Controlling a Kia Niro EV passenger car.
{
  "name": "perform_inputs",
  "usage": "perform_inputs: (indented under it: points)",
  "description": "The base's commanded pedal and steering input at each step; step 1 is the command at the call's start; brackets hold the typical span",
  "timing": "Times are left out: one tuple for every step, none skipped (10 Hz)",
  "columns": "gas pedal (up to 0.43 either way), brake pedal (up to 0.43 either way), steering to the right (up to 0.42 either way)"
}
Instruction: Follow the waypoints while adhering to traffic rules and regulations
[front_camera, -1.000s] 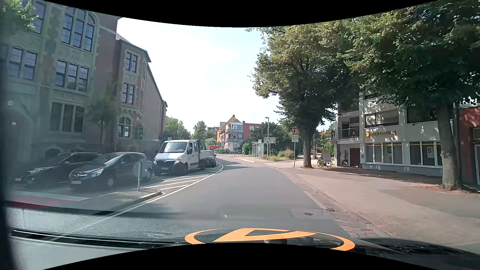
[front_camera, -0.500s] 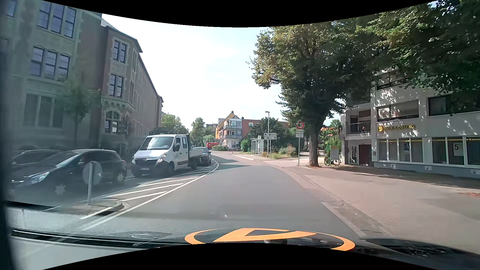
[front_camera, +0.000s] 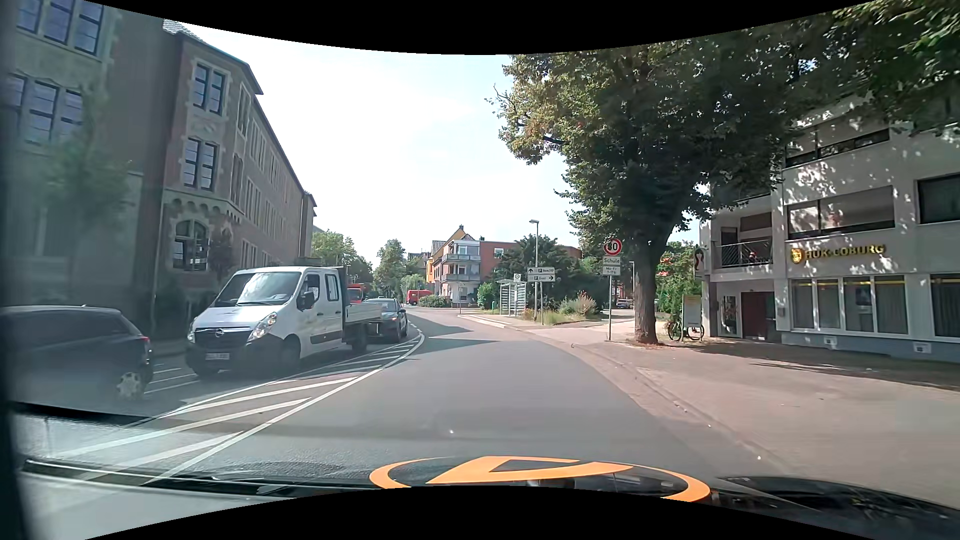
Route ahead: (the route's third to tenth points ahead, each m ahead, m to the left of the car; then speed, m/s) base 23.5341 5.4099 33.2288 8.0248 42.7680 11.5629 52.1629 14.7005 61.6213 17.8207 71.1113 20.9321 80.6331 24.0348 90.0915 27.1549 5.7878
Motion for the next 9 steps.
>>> perform_inputs:
  points:
    - [0.157,0.000,0.006]
    - [0.157,0.000,0.006]
    - [0.157,0.000,0.005]
    - [0.138,0.000,0.003]
    - [0.087,0.000,0.001]
    - [0.087,0.000,0.001]
    - [0.079,0.000,0.000]
    - [0.059,0.000,-0.004]
    - [0.047,0.000,-0.008]
